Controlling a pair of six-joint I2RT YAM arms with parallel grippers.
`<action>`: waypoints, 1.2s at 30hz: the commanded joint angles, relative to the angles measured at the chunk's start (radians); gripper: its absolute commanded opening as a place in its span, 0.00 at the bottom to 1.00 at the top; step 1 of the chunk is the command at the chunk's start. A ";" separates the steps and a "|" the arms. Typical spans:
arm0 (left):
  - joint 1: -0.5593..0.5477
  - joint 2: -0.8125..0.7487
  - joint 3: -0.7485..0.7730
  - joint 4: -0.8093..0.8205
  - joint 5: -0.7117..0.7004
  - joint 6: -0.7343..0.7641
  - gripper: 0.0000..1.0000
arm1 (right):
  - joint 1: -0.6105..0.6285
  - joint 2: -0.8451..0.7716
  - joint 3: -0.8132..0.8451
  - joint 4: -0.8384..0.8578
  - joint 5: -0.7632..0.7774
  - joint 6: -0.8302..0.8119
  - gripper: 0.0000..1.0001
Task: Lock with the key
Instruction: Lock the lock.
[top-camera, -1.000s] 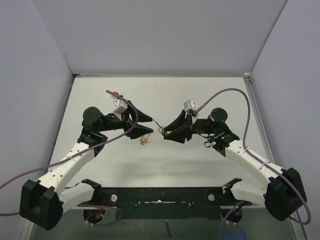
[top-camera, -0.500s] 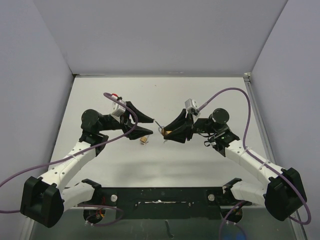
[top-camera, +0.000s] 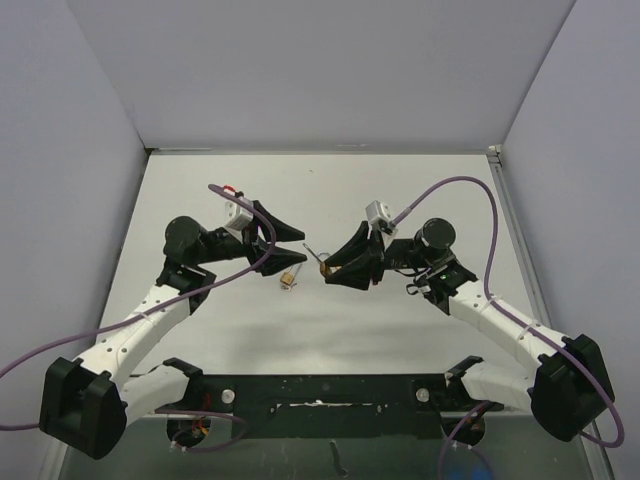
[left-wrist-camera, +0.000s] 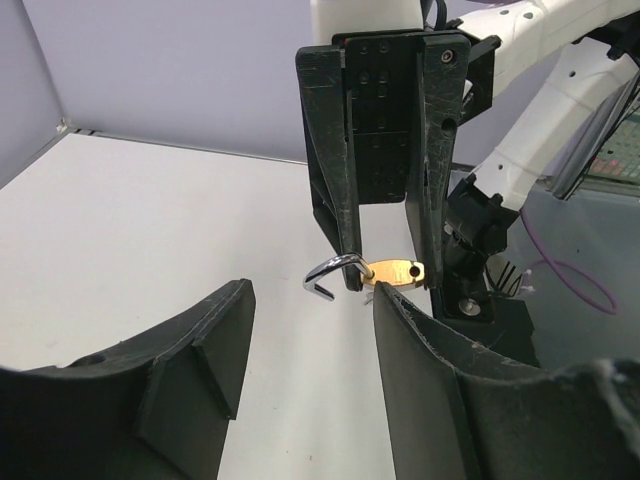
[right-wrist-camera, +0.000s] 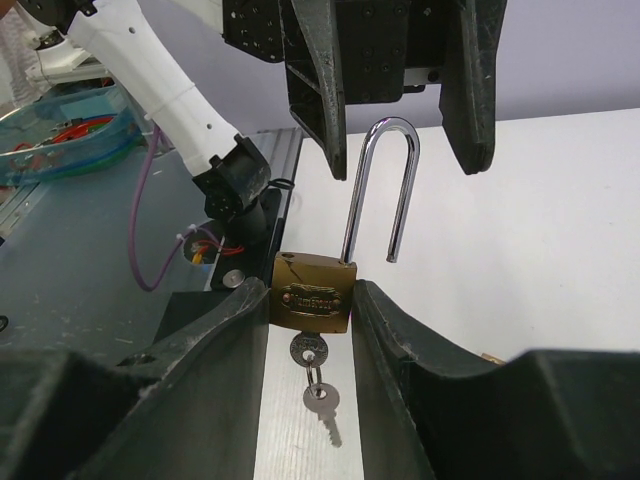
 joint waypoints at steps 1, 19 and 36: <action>-0.002 -0.032 0.024 0.007 -0.023 0.022 0.49 | 0.010 -0.023 0.009 0.024 -0.001 -0.011 0.00; -0.002 -0.017 0.021 0.080 0.061 -0.013 0.37 | 0.024 -0.008 0.013 0.022 0.027 -0.023 0.00; -0.048 -0.016 0.110 -0.087 0.073 0.016 0.13 | 0.056 -0.021 0.045 -0.139 0.133 -0.154 0.00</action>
